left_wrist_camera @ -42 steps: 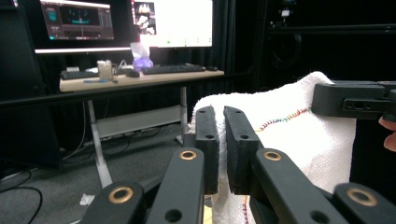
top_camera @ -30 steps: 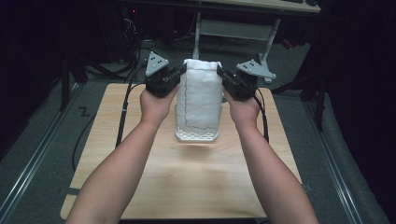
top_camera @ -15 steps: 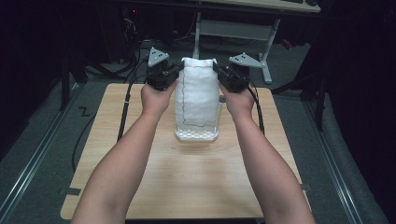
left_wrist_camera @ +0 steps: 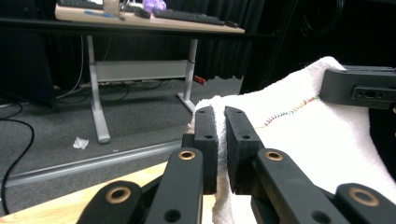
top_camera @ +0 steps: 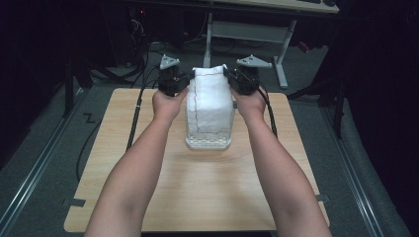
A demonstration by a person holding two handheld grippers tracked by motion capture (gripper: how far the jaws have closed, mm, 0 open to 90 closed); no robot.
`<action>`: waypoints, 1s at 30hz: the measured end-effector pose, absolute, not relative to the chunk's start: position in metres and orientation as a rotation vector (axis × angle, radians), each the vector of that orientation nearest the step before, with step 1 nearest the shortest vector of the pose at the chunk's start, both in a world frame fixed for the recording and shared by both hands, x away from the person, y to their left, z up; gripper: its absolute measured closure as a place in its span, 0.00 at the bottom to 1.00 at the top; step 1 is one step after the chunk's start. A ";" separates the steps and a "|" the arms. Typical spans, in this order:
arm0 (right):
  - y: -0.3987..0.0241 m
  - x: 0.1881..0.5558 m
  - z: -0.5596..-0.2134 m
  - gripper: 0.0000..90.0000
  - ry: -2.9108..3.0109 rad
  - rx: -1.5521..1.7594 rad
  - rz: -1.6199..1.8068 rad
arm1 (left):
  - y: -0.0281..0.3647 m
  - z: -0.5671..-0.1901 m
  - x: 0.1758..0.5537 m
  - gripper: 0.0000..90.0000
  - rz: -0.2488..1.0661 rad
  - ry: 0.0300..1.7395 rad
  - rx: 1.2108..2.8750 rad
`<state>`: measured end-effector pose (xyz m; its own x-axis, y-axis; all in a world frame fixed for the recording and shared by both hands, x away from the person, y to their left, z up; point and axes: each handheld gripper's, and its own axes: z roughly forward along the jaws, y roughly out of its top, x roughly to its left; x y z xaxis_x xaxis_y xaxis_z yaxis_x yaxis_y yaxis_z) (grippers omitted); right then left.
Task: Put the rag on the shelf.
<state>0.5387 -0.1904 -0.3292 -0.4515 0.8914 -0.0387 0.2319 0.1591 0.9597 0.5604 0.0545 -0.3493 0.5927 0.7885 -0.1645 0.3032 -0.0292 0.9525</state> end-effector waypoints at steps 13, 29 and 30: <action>-0.194 0.557 -0.367 0.93 1.890 1.212 1.274 | 0.054 -0.385 0.576 0.92 0.360 1.031 1.713; -0.193 0.550 -0.367 0.71 1.912 1.187 1.251 | 0.060 -0.375 0.566 0.60 0.438 1.049 1.658; -0.192 0.549 -0.366 0.70 1.913 1.180 1.244 | 0.060 -0.374 0.565 0.59 0.444 1.046 1.659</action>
